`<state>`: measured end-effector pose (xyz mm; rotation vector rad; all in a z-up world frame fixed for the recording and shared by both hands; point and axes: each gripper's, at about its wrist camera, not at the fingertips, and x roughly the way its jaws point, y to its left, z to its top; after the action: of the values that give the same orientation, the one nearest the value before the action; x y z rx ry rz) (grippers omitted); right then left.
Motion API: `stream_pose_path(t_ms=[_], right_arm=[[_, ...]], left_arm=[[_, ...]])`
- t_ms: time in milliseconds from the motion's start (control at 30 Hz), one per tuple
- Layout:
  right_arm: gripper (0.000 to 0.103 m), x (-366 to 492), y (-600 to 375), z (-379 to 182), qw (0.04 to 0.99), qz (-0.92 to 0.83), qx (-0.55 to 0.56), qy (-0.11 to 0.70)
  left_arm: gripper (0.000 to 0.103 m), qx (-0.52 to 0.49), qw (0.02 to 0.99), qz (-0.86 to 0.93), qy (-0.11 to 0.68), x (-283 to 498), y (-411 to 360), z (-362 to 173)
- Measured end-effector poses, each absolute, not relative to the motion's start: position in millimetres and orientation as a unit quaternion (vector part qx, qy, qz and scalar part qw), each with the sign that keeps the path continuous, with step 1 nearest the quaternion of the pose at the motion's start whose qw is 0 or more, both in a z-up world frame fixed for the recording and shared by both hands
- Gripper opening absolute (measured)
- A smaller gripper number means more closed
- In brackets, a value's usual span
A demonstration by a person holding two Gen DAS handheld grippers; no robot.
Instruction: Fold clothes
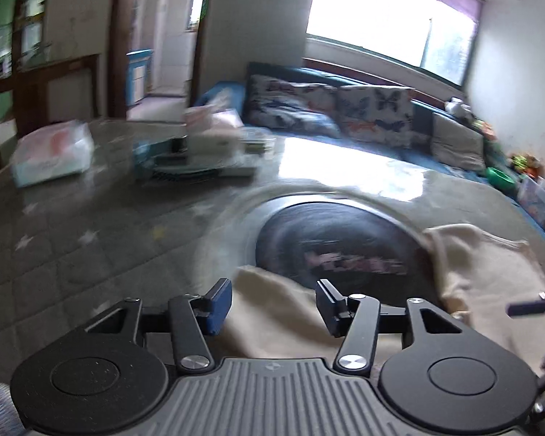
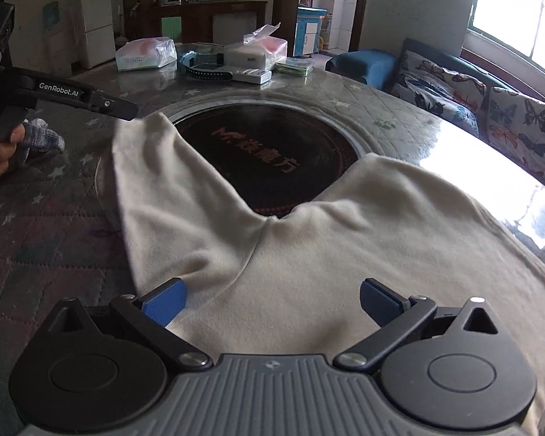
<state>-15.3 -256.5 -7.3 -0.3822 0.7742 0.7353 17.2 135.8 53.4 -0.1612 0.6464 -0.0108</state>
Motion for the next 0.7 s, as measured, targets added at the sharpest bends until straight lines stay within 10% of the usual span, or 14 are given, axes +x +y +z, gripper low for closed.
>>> stream_pose_path(t_ms=[700], right_arm=[[0.103, 84.4, -311.4, 6.1, 0.886, 0.228, -0.119, 0.385]], left_arm=[[0.076, -0.096, 0.919, -0.111, 0.365, 128.1, 6.0, 41.7]])
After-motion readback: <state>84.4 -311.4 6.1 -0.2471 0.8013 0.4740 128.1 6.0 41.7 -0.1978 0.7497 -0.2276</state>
